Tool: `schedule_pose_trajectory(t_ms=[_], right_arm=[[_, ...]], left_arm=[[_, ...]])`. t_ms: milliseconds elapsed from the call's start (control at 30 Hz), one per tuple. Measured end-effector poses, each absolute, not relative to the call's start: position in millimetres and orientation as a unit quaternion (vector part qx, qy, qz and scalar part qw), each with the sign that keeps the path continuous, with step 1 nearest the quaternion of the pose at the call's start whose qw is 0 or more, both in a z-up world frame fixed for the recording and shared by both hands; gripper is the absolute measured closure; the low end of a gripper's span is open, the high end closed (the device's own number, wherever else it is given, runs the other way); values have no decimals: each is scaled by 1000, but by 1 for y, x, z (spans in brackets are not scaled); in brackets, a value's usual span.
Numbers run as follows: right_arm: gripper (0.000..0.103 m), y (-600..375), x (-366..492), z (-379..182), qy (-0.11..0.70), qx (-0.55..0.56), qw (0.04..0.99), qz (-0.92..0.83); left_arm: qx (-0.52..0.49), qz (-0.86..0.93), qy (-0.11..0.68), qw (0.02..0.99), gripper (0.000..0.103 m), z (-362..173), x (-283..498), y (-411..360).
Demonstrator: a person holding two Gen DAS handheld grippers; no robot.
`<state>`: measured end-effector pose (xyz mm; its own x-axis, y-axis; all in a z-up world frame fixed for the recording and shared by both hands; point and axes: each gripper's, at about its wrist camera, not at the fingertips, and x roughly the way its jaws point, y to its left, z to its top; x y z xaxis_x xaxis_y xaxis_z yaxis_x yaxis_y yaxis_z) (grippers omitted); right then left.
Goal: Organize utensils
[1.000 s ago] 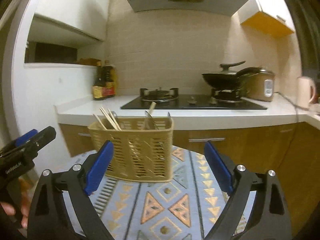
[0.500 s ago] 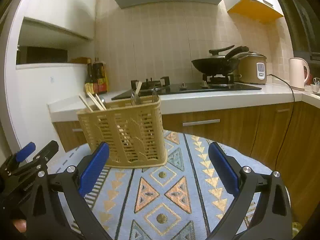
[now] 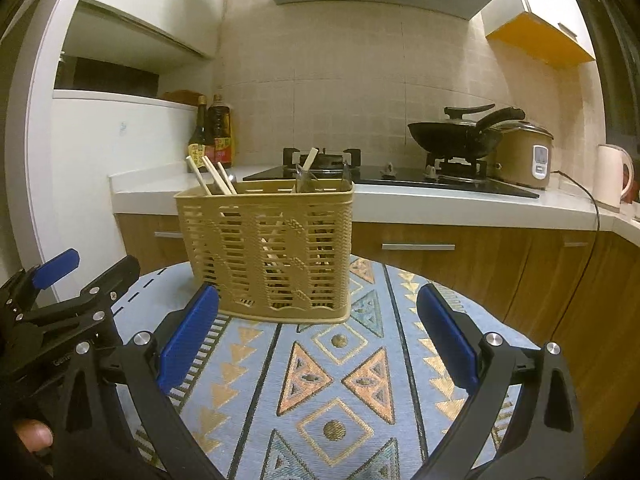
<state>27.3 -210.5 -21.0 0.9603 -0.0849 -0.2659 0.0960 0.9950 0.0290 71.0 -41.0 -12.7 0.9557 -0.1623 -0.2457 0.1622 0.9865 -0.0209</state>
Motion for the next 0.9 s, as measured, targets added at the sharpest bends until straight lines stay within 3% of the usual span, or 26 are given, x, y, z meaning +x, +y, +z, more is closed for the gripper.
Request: schedule_pose_trajectory(t_ms=[900], right_arm=[[8,-220,25,-18,133,46,989,-50]], left_arm=[[18,-88,130,987,8,-13,72,-49]])
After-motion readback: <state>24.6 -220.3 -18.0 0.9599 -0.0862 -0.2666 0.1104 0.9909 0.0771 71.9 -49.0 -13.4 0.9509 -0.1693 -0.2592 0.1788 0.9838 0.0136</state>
